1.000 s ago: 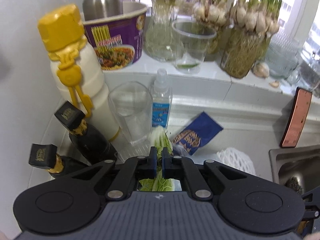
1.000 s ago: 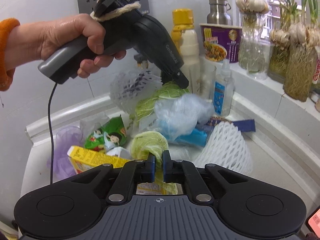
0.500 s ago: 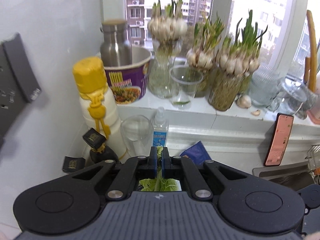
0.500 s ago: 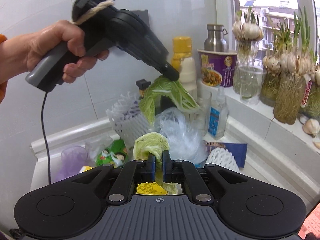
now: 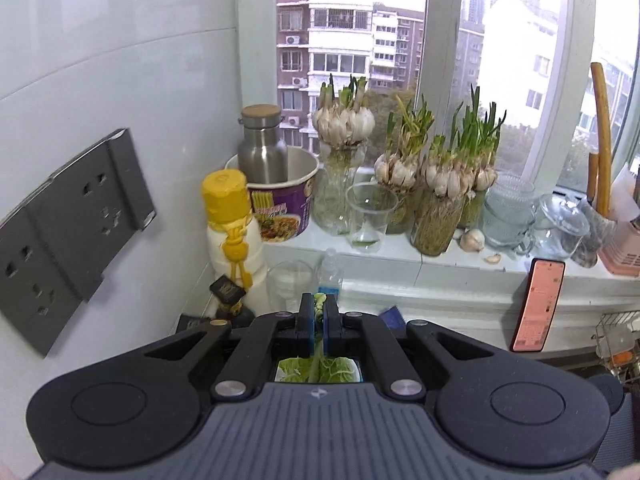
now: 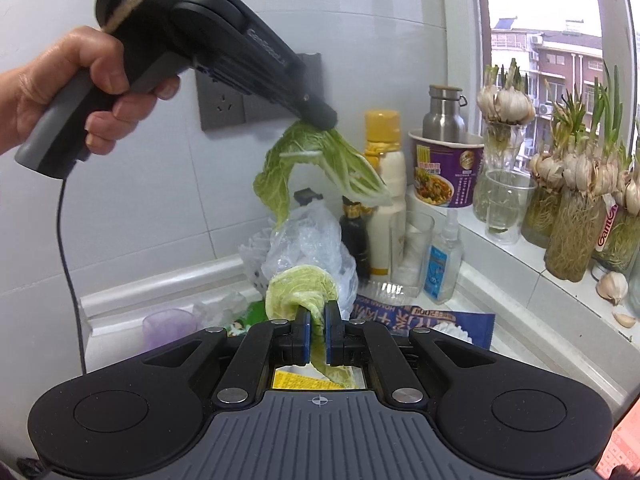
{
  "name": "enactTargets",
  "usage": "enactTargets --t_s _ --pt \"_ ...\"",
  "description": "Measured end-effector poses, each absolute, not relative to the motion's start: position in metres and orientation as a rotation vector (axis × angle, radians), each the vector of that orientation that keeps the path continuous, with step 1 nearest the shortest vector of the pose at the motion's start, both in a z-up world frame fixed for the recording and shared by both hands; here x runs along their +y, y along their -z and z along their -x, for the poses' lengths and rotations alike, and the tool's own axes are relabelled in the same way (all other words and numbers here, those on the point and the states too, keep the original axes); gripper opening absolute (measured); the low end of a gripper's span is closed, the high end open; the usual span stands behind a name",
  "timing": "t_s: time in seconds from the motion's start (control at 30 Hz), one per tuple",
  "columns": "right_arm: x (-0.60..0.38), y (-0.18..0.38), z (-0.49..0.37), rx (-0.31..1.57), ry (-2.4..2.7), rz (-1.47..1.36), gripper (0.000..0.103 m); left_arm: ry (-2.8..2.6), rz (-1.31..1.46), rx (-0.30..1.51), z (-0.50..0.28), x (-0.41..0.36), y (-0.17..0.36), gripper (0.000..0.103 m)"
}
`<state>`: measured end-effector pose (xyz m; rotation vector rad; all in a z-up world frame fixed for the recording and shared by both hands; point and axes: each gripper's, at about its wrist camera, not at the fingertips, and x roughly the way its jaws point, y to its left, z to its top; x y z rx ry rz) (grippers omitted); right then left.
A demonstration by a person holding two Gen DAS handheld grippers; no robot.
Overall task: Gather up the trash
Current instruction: 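Lift both cabbage leaves and carry them toward the white bin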
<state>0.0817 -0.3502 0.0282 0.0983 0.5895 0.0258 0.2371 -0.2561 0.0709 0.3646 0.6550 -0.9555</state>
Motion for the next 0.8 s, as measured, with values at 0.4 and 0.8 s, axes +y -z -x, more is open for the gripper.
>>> enactTargets --t_s 0.4,0.8 --pt "-0.335 -0.018 -0.061 0.636 -0.057 -0.132 0.004 0.844 -0.272 0.787 -0.213 -0.2 -0.007 0.003" --pt "-0.303 -0.018 -0.067 0.649 -0.132 -0.116 0.004 0.742 -0.112 0.768 -0.206 -0.144 -0.002 0.003"
